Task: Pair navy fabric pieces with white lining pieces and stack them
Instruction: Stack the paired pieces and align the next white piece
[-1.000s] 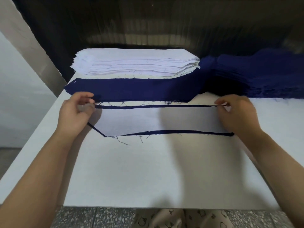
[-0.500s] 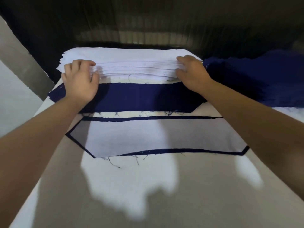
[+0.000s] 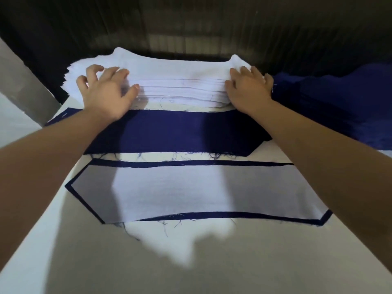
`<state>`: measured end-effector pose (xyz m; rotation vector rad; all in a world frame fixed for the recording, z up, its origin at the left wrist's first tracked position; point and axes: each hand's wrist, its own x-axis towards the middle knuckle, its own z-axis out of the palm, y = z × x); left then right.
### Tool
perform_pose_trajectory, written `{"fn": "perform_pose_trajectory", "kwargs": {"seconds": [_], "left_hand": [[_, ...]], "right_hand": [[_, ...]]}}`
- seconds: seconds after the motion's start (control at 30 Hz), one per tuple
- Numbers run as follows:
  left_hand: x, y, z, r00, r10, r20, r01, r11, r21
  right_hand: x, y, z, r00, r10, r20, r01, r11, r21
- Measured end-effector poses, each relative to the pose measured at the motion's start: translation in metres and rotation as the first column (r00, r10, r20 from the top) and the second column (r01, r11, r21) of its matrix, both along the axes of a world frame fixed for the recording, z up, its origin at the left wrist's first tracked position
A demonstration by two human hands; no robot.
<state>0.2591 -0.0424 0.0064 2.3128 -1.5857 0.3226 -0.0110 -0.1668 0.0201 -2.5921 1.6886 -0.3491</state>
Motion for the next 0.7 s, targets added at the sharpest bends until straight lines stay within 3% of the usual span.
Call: {"fn": "perform_pose_trajectory", "kwargs": {"seconds": [0.2,0.5,0.6,0.7], "left_hand": [[-0.004,0.004,0.0,1.0,-0.009,-0.023,0.005,0.99,-0.142],[0.006,0.013,0.019,0.991,0.074,0.111,-0.039,0.957,-0.287],[0.007,0.019,0.019,0.992,0.059,0.112,-0.022,0.952,-0.306],[0.005,0.027,0.015,0.99,0.013,0.141,0.035,0.943,-0.332]], "right_hand": [[0.0,0.001,0.008,0.999,0.014,-0.04,-0.018,0.994,-0.104],[0.0,0.0,0.016,0.993,0.014,-0.115,-0.042,0.968,-0.246],[-0.004,0.0,0.02,0.992,0.023,0.122,0.013,0.959,-0.282],[-0.014,0.003,0.031,0.926,-0.031,0.377,0.107,0.977,-0.182]]}}
